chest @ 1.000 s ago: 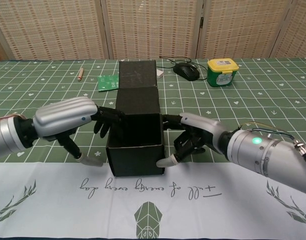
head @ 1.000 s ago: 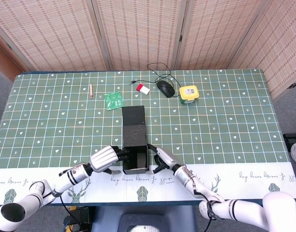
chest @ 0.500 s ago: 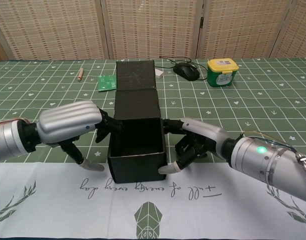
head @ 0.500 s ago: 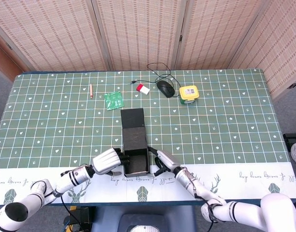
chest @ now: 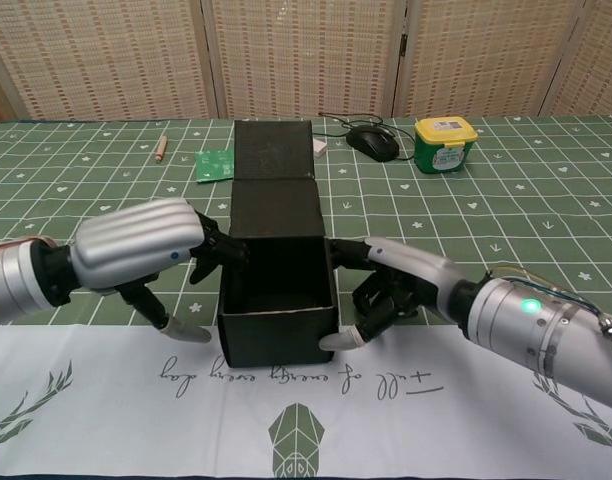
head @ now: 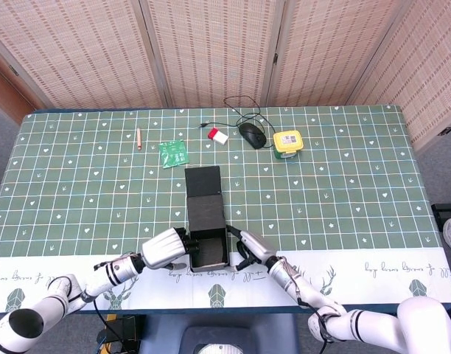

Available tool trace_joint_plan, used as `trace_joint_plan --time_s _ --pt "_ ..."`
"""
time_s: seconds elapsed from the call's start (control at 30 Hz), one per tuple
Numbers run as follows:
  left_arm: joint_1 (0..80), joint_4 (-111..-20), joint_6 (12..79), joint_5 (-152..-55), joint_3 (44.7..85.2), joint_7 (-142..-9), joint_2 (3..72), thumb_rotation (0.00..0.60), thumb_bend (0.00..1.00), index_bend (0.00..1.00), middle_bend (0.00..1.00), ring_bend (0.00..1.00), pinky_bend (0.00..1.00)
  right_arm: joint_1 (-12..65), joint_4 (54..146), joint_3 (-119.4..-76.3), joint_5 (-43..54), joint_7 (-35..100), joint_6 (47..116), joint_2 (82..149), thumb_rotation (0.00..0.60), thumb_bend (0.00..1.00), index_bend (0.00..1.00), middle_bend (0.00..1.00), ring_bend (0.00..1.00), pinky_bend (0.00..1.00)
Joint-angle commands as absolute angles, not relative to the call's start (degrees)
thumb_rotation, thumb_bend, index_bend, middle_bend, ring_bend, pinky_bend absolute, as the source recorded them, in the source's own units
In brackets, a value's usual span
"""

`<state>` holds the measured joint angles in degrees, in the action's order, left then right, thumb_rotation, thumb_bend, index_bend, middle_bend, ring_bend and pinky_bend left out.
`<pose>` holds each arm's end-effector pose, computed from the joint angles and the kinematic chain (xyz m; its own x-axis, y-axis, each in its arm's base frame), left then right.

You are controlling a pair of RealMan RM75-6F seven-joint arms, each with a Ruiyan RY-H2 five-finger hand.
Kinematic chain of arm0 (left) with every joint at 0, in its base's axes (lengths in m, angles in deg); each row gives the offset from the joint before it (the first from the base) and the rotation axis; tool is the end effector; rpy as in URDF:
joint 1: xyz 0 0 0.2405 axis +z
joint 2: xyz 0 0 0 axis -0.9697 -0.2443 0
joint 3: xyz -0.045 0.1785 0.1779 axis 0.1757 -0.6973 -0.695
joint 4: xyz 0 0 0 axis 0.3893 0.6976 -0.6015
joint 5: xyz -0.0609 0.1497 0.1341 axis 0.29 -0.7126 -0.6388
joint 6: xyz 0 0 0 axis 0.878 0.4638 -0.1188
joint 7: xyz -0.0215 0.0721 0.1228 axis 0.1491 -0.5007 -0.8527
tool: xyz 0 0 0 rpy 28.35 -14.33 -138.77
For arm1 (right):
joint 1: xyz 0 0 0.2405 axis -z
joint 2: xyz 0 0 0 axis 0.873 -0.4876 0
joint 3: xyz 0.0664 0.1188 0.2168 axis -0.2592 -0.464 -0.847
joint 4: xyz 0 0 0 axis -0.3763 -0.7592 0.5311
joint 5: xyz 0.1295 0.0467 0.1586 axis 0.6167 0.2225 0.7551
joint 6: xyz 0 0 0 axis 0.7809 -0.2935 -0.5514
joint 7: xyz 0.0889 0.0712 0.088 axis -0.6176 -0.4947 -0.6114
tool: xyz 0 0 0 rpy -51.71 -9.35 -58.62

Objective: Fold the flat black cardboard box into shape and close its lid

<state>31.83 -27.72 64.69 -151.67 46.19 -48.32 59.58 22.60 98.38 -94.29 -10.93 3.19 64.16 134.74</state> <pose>-0.1788 0.3150 -0.0535 0.4678 0.0845 0.8798 0.4443 -0.8830 -0.1515 -0.1484 -0.2896 -0.1086 -0.2037 -0.6646 0.7189 -0.9243 -0.1116 -0.3651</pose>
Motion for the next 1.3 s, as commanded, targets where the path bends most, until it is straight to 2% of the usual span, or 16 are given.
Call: trace_joint_plan --time_s 0.03,0.17,0.43,0.6,0.73,0.87,0.97,1.1,1.3 --pt "32.25 -29.08 64.44 -150.55 46.73 -48.12 58.8 0.6 0.04 0.45 0.38 0.51 0.55 22.63 98.21 -94.6 -10.63 2.85 64.28 134.81 0.6 0.41 0.34 0.4 0.8 0.98" --pt "32.44 -31.26 63.7 -149.25 47.4 -48.6 57.28 0.6 0.04 0.34 0.28 0.47 0.55 22.5 97.92 -95.33 -10.27 2.72 64.69 135.01 0.6 0.41 0.34 0.37 0.79 0.98" --pt "32.67 -35.95 63.03 -148.36 47.76 -50.96 53.72 0.6 0.04 0.14 0.13 0.46 0.55 22.25 97.33 -96.47 -9.26 2.91 65.09 135.8 0.6 0.41 0.33 0.34 0.77 0.98" --pt "33.18 -41.66 61.85 -146.56 48.75 -54.17 49.25 0.6 0.04 0.0 0.05 0.43 0.54 21.46 96.37 -97.64 -7.87 4.08 64.47 137.23 0.6 0.41 0.3 0.32 0.77 0.98" --pt "34.13 -47.62 60.65 -144.24 49.81 -56.67 45.09 0.6 0.04 0.0 0.01 0.41 0.54 20.43 95.33 -98.94 -6.35 5.36 63.57 138.71 0.6 0.42 0.25 0.29 0.76 0.98" --pt "35.24 -53.17 59.85 -141.55 51.19 -56.46 41.62 0.6 0.04 0.0 0.0 0.41 0.54 18.73 94.33 -100.17 -4.5 8.31 61.85 140.26 0.6 0.41 0.12 0.24 0.74 0.98" --pt "35.94 -56.21 59.69 -140.04 52.12 -55.81 39.91 0.6 0.04 0.0 0.0 0.42 0.54 17.65 94.25 -100.88 -2.86 10.96 60.51 140.75 0.6 0.35 0.01 0.15 0.71 0.98" --pt "36.95 -61.15 58.44 -137.52 53.19 -53.82 37.38 0.6 0.04 0.0 0.0 0.41 0.54 17.17 95.78 -101.23 -0.14 15.21 59.44 140.08 0.6 0.22 0.0 0.05 0.67 0.98" --pt "37.93 -66.07 55.67 -134.82 53.89 -51.42 35.05 0.6 0.04 0.0 0.0 0.42 0.54 18.92 101.34 -100.21 2.0 19.53 60.72 136.49 0.6 0.16 0.0 0.0 0.63 0.98"
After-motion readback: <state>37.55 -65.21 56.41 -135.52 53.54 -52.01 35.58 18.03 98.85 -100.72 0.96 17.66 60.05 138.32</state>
